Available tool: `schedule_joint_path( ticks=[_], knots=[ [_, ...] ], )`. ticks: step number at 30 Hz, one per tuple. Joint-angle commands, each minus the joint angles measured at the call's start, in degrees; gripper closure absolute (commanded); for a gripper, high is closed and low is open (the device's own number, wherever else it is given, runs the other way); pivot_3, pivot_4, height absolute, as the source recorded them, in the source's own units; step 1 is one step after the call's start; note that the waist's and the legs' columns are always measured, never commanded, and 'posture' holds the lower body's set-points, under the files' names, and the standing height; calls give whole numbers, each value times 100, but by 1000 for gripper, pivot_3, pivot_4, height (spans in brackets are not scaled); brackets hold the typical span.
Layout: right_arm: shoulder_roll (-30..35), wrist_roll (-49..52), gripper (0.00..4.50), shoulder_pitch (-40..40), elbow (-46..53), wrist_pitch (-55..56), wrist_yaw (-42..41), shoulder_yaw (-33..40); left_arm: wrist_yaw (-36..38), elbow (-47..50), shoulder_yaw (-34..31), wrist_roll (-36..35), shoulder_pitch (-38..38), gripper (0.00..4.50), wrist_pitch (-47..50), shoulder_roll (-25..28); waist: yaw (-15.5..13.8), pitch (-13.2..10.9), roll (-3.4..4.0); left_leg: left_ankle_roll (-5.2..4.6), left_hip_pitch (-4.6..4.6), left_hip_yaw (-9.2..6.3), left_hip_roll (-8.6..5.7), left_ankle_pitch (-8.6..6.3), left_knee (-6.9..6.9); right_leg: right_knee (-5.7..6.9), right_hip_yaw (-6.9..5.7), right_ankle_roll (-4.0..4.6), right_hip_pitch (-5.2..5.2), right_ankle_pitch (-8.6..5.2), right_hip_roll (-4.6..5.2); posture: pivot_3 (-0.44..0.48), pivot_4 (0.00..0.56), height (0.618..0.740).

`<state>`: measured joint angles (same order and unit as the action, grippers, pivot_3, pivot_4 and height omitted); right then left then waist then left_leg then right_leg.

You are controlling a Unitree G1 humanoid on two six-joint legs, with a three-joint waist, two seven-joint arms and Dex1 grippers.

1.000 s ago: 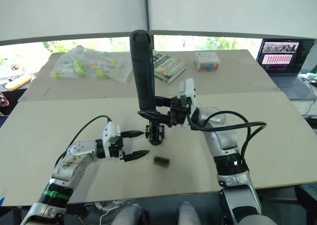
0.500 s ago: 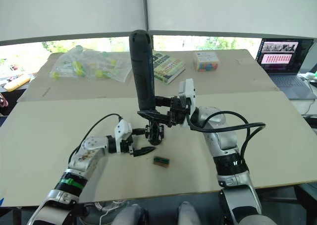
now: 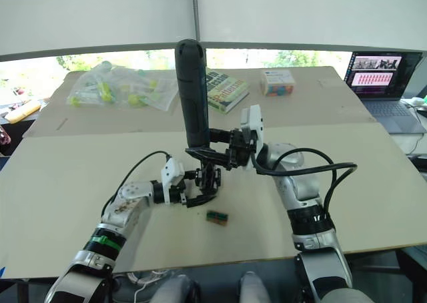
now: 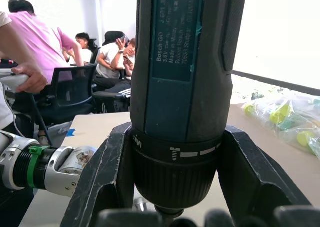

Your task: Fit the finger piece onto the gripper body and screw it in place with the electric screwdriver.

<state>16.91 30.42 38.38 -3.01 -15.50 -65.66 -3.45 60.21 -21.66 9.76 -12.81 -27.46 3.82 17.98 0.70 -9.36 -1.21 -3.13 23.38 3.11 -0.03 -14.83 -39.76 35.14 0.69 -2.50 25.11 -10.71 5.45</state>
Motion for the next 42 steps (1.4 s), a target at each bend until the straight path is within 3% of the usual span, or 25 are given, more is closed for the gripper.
schedule_joint_path(
  ticks=[1,4,7,10,11,42],
  knots=[
    [33,22,2544,152,82,116,14,87,28,-18,15,37,-152,0,-54,-36,0,0,0,0,0,0,0,0,0,0,0,0,0,0,0,0,150,740],
    [41,23,2544,142,97,111,23,88,49,-82,21,39,-179,0,-73,-76,-2,0,0,0,0,0,-1,0,-1,0,0,-1,-1,0,0,0,150,740],
    [45,27,2544,128,116,102,36,87,52,-140,32,55,-197,788,-97,-119,-5,0,0,0,0,0,-1,0,-1,1,0,-1,-1,0,0,0,150,740],
    [56,32,2544,111,134,96,42,84,42,-201,50,94,-205,2112,-131,-160,-19,0,0,0,-2,0,-1,0,-2,2,0,-1,-3,0,2,0,150,740],
    [61,35,2544,106,140,96,47,81,32,-218,53,117,-202,2176,-140,-173,-22,0,0,0,-3,-1,-1,0,-2,0,-1,-1,-5,0,1,0,150,740],
    [264,-536,2544,-254,-271,221,96,-376,-2,-74,119,402,-166,2176,-32,-91,-38,9,-2,0,-34,-3,0,0,-2,-1,-1,-2,-36,1,1,0,150,740]
  ],
)
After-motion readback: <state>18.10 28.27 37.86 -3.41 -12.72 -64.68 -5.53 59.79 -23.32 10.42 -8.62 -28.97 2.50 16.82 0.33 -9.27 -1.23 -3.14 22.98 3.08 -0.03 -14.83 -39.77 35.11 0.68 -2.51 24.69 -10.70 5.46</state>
